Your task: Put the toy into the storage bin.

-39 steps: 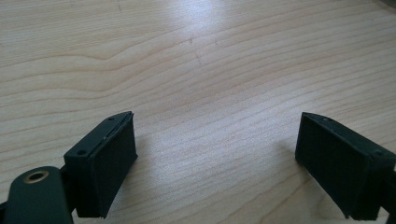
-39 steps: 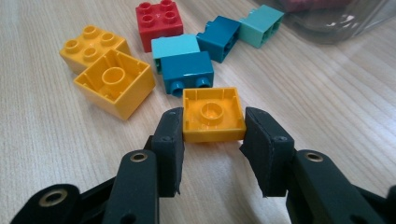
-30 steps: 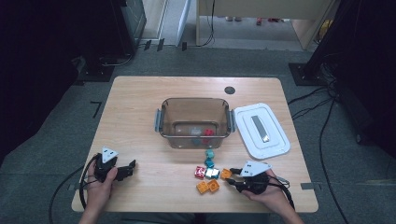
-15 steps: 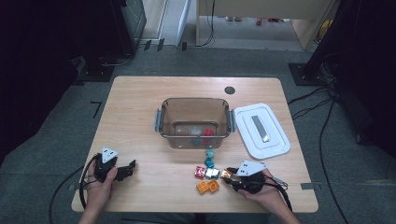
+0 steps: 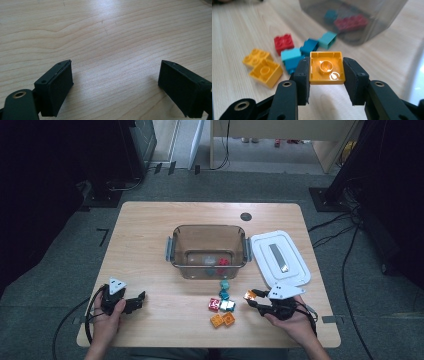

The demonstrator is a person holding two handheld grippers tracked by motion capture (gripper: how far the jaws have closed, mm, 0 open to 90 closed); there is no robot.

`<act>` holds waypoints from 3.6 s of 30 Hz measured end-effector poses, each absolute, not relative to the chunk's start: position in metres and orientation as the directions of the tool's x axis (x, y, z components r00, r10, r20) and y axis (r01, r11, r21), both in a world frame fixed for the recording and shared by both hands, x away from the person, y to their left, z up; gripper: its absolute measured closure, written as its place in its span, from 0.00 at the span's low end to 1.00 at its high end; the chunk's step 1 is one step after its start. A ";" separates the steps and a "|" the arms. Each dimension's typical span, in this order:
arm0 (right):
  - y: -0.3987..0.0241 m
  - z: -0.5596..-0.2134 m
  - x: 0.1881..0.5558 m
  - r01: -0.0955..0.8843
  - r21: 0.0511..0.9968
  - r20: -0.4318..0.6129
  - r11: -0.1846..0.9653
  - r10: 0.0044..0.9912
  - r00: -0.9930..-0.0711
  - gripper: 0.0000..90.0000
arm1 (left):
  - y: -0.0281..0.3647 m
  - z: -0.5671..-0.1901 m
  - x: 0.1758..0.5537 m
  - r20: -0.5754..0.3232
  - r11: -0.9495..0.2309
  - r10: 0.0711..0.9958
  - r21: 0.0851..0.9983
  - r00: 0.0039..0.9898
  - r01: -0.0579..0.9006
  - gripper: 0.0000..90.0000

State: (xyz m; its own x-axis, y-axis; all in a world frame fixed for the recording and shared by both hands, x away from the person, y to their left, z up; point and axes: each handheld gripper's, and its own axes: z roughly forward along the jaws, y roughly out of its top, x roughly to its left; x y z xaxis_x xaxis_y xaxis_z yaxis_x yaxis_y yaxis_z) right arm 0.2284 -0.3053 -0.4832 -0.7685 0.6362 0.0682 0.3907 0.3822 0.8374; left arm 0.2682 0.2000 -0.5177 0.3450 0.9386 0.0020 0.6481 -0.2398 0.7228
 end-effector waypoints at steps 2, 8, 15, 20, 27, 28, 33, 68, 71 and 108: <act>-0.310 -0.475 0.230 0.388 0.846 0.070 0.366 0.644 -0.761 0.67 | 0.200 -0.518 0.268 0.003 -0.240 0.939 0.722 0.344 0.649 0.14; -0.318 -0.449 0.235 0.376 0.867 0.076 0.326 0.660 -0.748 0.67 | 0.200 -0.518 0.268 0.002 -0.242 0.938 0.721 0.347 0.650 0.12; -0.323 -0.418 0.243 0.348 0.887 0.068 0.302 0.661 -0.747 0.67 | 0.200 -0.518 0.268 0.001 -0.242 0.938 0.721 0.347 0.650 0.11; -0.326 -0.397 0.250 0.333 0.899 0.066 0.284 0.665 -0.744 0.67 | 0.199 -0.518 0.268 0.001 -0.241 0.938 0.721 0.347 0.649 0.11; -0.325 -0.370 0.263 0.304 0.912 0.049 0.275 0.664 -0.746 0.67 | 0.199 -0.518 0.268 0.001 -0.241 0.938 0.722 0.347 0.649 0.11; -0.324 -0.367 0.265 0.302 0.913 0.048 0.275 0.663 -0.747 0.67 | 0.199 -0.518 0.268 0.001 -0.241 0.938 0.721 0.347 0.649 0.11; -0.315 -0.351 0.276 0.281 0.918 0.029 0.281 0.658 -0.753 0.67 | 0.199 -0.518 0.268 0.001 -0.242 0.937 0.721 0.348 0.650 0.11; -0.207 -0.352 0.376 0.306 0.832 -0.004 0.464 0.556 -0.831 0.67 | 0.200 -0.518 0.268 0.006 -0.254 0.933 0.720 0.360 0.646 0.11; -0.201 -0.358 0.383 0.316 0.806 -0.010 0.501 0.546 -0.838 0.67 | 0.199 -0.518 0.268 0.004 -0.253 0.933 0.720 0.360 0.646 0.11; -0.179 -0.379 0.404 0.435 0.552 -0.013 0.711 0.529 -0.848 0.56 | 0.199 -0.518 0.268 0.003 -0.254 0.931 0.721 0.364 0.645 0.11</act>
State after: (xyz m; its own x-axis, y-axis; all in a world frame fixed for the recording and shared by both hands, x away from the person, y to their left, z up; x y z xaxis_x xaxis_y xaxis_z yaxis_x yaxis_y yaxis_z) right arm 0.4045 -0.1788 -0.3785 -0.8485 0.5290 -0.0134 0.4347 0.7112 0.5524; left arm 0.2683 0.1991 -0.5180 0.3639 0.9314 0.0027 0.6448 -0.2540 0.7209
